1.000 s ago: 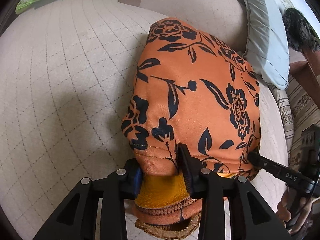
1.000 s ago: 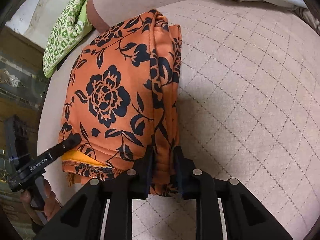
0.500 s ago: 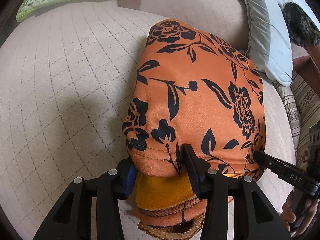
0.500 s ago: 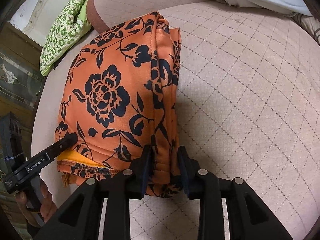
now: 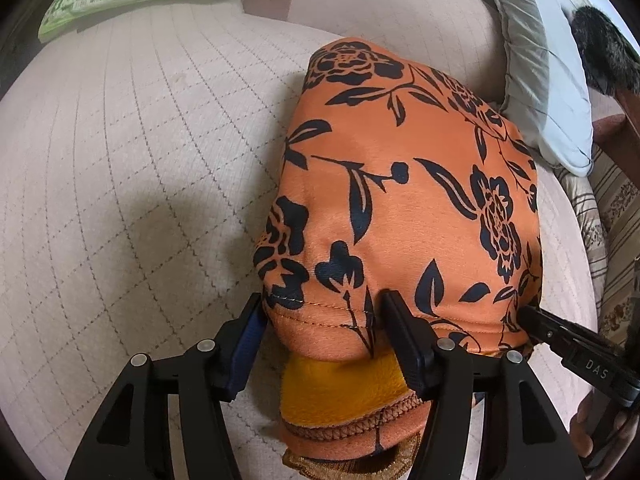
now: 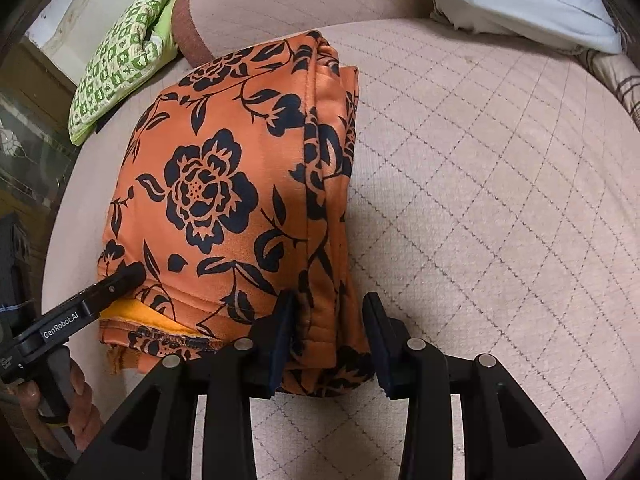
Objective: Fold small clothes
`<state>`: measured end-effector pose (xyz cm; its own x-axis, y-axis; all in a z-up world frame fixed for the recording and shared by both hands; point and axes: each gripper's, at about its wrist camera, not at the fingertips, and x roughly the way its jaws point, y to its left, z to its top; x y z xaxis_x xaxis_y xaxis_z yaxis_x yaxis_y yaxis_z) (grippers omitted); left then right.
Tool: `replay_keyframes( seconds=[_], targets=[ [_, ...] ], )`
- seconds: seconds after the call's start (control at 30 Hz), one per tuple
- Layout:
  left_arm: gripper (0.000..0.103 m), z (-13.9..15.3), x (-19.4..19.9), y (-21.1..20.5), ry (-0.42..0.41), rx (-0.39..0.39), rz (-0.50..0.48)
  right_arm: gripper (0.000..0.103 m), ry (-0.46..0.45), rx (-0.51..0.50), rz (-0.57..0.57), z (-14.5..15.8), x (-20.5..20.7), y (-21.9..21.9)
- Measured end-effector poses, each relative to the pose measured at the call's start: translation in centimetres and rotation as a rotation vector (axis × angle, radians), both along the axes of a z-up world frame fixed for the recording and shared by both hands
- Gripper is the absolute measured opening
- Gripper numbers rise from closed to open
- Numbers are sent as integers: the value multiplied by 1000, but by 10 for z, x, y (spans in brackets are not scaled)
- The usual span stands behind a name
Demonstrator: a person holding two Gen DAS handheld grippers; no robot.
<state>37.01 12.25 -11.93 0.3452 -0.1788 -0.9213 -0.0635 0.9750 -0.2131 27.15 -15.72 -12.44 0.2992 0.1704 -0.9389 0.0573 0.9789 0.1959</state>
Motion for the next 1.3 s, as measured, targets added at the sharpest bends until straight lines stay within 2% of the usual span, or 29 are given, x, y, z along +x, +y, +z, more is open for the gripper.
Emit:
replay_keyframes(
  seconds=[0.33,0.4,0.43,0.47,0.53,0.63,0.7,0.73,0.77,0.8,0.83,0.87,0.9,0.97,1.07,1.13,1.17,1.2,1.27,1.3],
  targets=[
    [60,2,-1,-4,-4,13,-9,37,-14,-40,14,1,0,6],
    [54,2,-1,-4,-4,2,-13,32,-13,-43,16,1,1,7],
    [39,3,-1,-5,-3,-25,-21,29,-14,-37,21,1,0,8],
    [33,4,-1,-5,-2,-45,-25,18,-16,-29,21,2,-1,10],
    [28,9,-2,-4,-16,-55,-15,12,-21,-20,30,5,-3,12],
    [29,7,-2,1,-1,-75,-1,10,-34,-15,44,12,-3,14],
    [34,1,-1,-1,-4,-50,-12,11,-17,0,31,5,0,10],
    [40,-1,-2,-4,-20,-16,-23,12,-1,0,35,-2,3,10],
    [50,-2,-5,-7,-45,28,-29,13,3,17,27,-6,4,8],
    [54,-1,-8,-9,-61,60,-25,18,3,42,7,-6,3,4],
    [56,1,-14,-13,-87,105,-26,19,-6,67,-6,-2,0,1],
    [56,4,-22,-16,-106,129,-32,25,-29,78,-11,2,-5,-2],
    [57,6,-32,-18,-126,145,-33,39,-67,83,-21,5,-15,-3],
    [59,10,-55,-21,-167,153,-21,54,-111,68,-49,5,-42,-5],
    [60,11,-96,-27,-219,133,-18,55,-92,94,-58,3,-75,-1],
    [60,15,-110,-33,-207,147,-44,54,-113,26,-37,18,-88,10],
    [60,20,-119,-35,-205,172,-55,60,-144,-22,-38,30,-97,15],
    [60,26,-129,-38,-208,200,-60,72,-173,-50,-48,42,-107,19],
    [60,40,-148,-44,-234,235,-59,85,-225,-78,-54,57,-119,27],
    [60,49,-160,-47,-256,252,-39,85,-247,-104,-56,65,-127,31]
  ],
)
